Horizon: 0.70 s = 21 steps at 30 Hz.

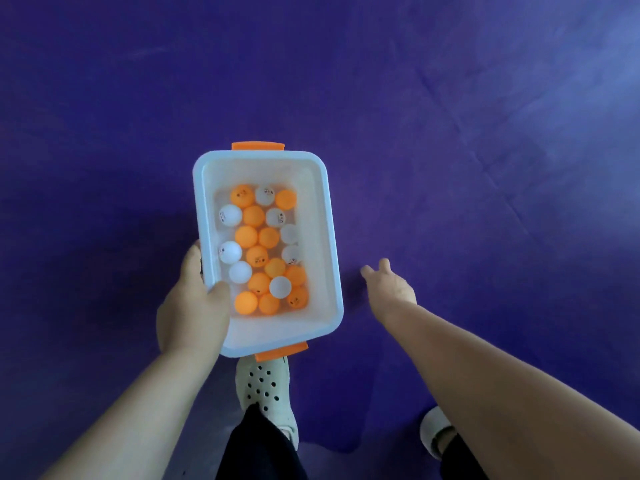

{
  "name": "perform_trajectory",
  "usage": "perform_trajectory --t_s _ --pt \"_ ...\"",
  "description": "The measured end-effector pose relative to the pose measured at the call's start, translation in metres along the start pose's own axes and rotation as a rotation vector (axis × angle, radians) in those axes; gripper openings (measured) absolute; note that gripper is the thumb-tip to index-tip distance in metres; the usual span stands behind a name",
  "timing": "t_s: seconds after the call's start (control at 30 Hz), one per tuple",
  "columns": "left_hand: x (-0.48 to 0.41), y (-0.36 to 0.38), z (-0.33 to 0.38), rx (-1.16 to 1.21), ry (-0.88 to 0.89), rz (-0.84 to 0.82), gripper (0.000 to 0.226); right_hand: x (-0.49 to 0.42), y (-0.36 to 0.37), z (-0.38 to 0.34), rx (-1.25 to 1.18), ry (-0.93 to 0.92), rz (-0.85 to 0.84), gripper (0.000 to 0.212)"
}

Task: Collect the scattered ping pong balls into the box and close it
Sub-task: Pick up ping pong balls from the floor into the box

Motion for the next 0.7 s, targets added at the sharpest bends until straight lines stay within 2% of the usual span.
perform_trajectory --t_s 0.13,0.33,0.4,0.5,0.57,0.7 --pt "0.029 -0.001 0.036 -0.018 0.027 -0.071 0.056 0.033 -0.035 0.053 -0.553 0.297 0.166 0.033" --pt "0.1 -0.011 0.15 -0.021 0.149 -0.164 0.054 0.121 -0.16 0.117 -1.068 0.263 0.514 0.034" --pt "0.13 -0.017 0.196 -0.039 0.216 -0.175 0.055 0.15 -0.205 0.14 -1.114 0.166 0.58 0.035" --pt "0.184 -0.028 0.264 -0.022 0.306 -0.2 0.054 0.191 -0.266 0.183 -1.029 0.025 0.682 0.041" --pt "0.225 -0.037 0.308 -0.013 0.357 -0.22 0.055 0.218 -0.296 0.226 -1.011 0.055 0.758 0.042" --pt "0.317 -0.055 0.391 -0.044 0.456 -0.256 0.056 0.285 -0.332 0.332 -1.054 0.245 0.842 0.036"
Point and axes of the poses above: each hand's wrist, its own x-axis away from the middle knuckle, its own y-axis out of the palm, z = x × y, the point moved 7 cm from there along -x, towards the middle knuckle, and after that the axes turned 9 degrees about z, right-handed, at the moved point
